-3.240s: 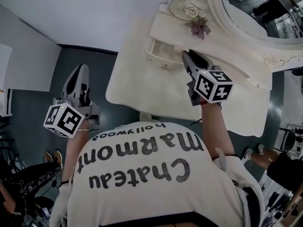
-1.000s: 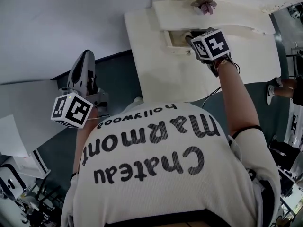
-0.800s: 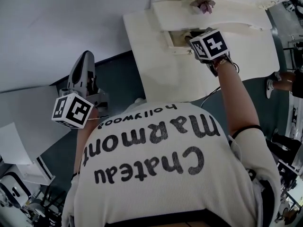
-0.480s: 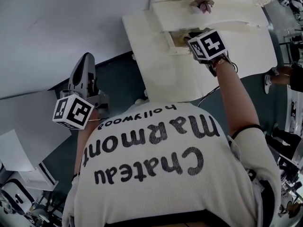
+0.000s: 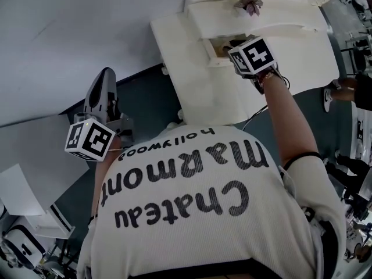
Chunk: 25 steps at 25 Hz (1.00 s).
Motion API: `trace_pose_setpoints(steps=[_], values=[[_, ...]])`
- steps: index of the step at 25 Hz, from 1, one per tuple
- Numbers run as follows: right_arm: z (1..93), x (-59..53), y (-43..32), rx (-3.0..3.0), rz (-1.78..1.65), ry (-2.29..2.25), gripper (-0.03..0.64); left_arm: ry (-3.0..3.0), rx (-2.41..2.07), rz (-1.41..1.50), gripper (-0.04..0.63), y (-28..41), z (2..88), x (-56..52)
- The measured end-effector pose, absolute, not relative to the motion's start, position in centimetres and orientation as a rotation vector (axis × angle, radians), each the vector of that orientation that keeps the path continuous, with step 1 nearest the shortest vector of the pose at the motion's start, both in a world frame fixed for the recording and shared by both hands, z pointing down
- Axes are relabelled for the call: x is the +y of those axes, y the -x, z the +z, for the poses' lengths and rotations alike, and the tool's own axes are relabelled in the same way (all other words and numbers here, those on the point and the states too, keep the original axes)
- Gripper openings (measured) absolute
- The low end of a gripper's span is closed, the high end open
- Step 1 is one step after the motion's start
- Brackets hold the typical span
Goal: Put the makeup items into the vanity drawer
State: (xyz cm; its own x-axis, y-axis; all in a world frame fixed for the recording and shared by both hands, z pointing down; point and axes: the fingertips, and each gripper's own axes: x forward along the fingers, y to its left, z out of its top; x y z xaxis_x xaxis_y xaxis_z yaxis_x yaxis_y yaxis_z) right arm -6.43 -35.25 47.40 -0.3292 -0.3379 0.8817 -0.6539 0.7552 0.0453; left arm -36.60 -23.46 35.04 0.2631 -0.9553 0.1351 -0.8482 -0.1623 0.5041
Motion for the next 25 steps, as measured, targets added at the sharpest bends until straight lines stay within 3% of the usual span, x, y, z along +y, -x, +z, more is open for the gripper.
trace_pose_setpoints(steps=[25], values=[[46.7, -34.5, 7.6, -1.938, 0.423, -0.820, 0.126, -2.031, -1.622, -0.325, 0.008, 39.1, 35.7, -21.4]])
